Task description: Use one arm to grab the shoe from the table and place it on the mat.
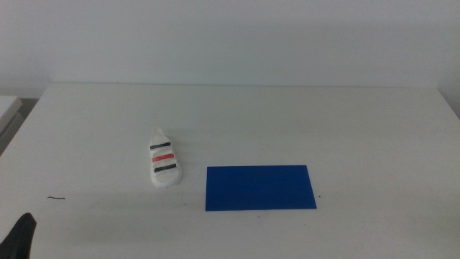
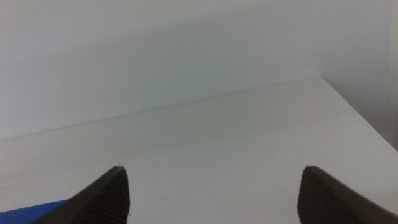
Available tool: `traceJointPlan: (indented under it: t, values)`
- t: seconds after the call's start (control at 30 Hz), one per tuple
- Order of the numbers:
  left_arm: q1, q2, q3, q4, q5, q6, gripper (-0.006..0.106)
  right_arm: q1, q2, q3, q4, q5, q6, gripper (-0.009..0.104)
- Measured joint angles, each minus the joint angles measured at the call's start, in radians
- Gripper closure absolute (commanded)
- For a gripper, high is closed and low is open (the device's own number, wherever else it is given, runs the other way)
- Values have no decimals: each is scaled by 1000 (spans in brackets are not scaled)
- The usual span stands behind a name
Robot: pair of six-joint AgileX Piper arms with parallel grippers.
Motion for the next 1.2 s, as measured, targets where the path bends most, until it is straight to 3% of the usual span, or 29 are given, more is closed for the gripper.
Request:
traceJointPlan:
  t: [0.17, 0.37, 0.53, 0.83, 1.2]
  values:
    - [0, 120, -94, -32, 81, 0, 7, 0, 0, 0, 0, 0, 0, 16]
    - [0, 602, -566, -98, 419, -16, 7, 0, 0, 0, 0, 0, 0, 16]
    - [-17, 1006, -934, -120, 659, -127, 7, 0, 0, 0, 0, 0, 0, 16]
    - [-187, 1526, -1317, -46, 779, -434, 7, 0, 0, 0, 0, 0, 0, 16]
    - [-286, 1874, -1463, 59, 778, -655, 7, 0, 0, 0, 0, 0, 0, 16]
